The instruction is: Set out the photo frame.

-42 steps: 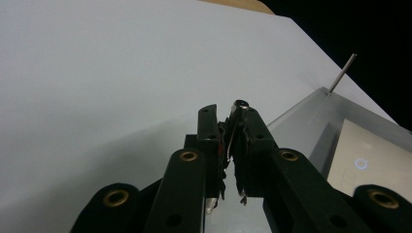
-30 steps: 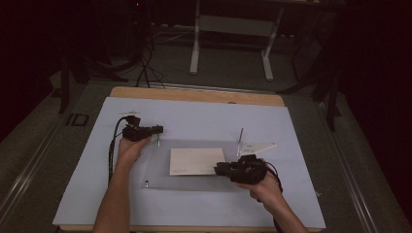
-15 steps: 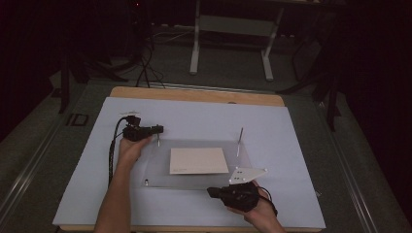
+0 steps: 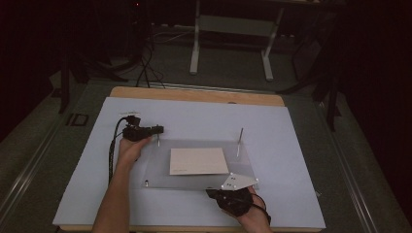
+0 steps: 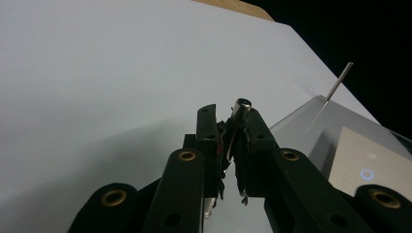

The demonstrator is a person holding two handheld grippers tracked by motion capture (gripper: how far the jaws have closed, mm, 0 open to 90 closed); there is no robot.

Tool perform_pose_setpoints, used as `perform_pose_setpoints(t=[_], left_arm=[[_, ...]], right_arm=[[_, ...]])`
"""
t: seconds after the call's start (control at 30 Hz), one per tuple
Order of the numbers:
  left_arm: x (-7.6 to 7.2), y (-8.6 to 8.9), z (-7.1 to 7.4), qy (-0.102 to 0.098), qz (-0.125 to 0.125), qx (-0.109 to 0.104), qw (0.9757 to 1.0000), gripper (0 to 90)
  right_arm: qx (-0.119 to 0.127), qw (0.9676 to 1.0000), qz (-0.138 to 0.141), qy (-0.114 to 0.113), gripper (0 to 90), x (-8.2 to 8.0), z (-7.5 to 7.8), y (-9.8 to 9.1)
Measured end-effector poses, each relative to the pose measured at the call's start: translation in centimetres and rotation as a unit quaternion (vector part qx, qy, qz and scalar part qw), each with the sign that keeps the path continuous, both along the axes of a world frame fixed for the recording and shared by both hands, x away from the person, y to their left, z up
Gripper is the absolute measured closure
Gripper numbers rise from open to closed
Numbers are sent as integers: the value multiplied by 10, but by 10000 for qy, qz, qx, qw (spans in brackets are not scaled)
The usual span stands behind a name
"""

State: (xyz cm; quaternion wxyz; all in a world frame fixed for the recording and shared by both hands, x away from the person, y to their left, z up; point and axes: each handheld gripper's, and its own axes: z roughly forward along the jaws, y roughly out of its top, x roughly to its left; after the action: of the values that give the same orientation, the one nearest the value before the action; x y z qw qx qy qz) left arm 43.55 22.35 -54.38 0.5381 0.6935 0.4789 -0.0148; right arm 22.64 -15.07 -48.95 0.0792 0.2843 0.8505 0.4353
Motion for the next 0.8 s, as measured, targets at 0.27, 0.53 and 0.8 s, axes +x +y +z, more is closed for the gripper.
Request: perform_pose_setpoints(t=[0.27,0.53,0.8], left_arm=[[1,-2,4,13,34,162,9999,802],[1,-2,4,66,128,251,9996,749],[-3,-1,12,-19,80,472,9989,619]], right_arm=[[137,9999,-37,28,900,1,2,-1],[219,9997,-63,-53,900,3,6,-1],[275,9996,-72,-83,900,4,9,-2]])
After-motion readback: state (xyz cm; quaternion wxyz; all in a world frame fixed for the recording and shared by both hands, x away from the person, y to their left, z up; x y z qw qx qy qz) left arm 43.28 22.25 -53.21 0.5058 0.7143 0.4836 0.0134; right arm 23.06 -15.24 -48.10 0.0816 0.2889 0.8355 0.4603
